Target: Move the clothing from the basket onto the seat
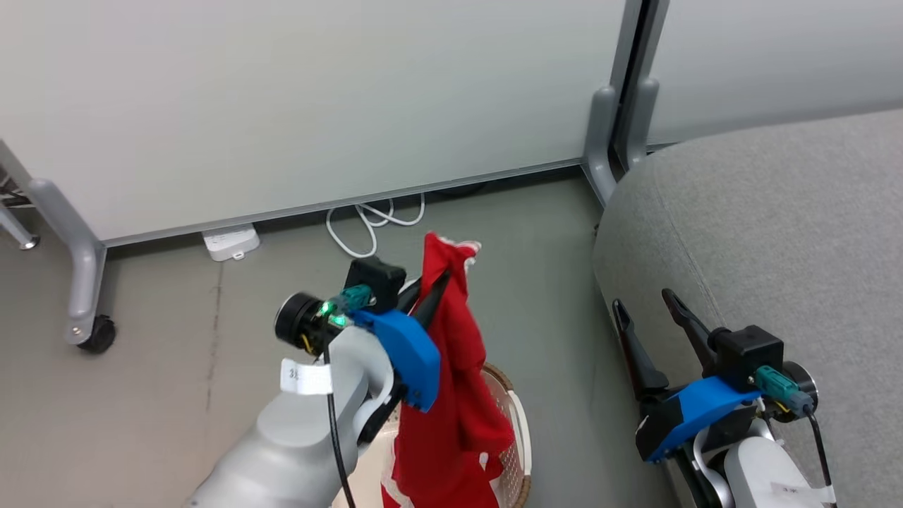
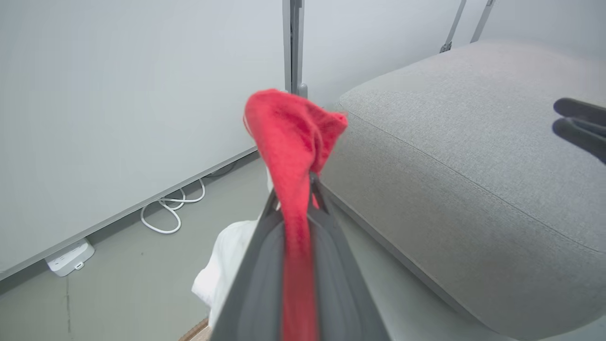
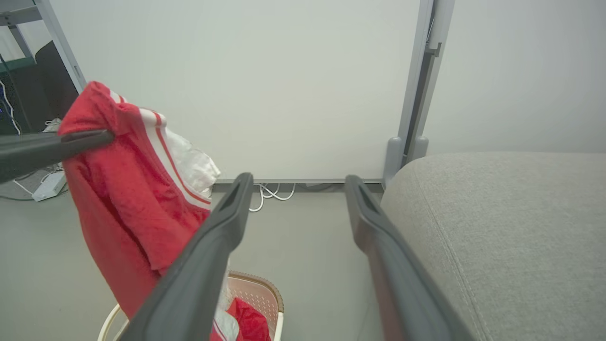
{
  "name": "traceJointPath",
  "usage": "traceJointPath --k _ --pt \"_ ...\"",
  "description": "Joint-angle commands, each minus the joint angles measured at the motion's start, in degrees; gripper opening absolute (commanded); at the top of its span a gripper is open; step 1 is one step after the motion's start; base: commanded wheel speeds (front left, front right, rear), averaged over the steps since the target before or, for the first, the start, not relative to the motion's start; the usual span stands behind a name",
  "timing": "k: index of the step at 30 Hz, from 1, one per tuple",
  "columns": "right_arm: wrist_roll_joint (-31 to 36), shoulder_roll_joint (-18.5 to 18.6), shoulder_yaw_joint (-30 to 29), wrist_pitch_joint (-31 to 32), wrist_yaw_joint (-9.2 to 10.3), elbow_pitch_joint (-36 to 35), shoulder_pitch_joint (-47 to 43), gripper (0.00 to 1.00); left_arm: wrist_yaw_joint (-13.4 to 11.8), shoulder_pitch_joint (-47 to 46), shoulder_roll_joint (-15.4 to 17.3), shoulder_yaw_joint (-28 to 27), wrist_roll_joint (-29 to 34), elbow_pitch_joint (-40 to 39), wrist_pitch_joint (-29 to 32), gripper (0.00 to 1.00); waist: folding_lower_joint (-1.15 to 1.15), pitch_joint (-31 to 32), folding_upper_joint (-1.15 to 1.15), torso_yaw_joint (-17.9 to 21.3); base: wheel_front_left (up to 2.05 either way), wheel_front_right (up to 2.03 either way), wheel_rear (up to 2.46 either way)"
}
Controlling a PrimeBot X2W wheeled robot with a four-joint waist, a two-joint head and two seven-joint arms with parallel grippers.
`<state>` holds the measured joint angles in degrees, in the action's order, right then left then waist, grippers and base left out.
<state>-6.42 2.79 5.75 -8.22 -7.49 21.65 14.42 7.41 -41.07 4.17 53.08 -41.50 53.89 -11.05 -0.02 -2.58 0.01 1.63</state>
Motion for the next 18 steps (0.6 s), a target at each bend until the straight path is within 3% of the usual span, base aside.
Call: traceJointPath --k 1,12,18 --pt "0.14 0.19 -0.07 0.38 -0.01 -0.59 -1.18 1.0 0.08 -2.16 -0.2 0.37 -0.41 -1.02 -0.43 0.0 0.02 0.99 -0.01 -1.11 0.0 0.0 0.0" --pt "-0.51 0.19 1.31 2.64 -0.01 -3.39 -3.31 1.0 0.02 -10.38 -1.28 2.97 -2.04 -5.83 0.06 0.0 0.02 2.84 -0.01 -1.93 0.0 0.0 0.0" --pt "-0.74 0.19 2.06 3.34 -0.01 -3.87 -3.72 1.0 -1.25 -12.44 -1.28 4.85 -4.23 -8.56 0.49 0.0 0.02 3.52 -0.01 -1.4 0.0 0.0 0.0"
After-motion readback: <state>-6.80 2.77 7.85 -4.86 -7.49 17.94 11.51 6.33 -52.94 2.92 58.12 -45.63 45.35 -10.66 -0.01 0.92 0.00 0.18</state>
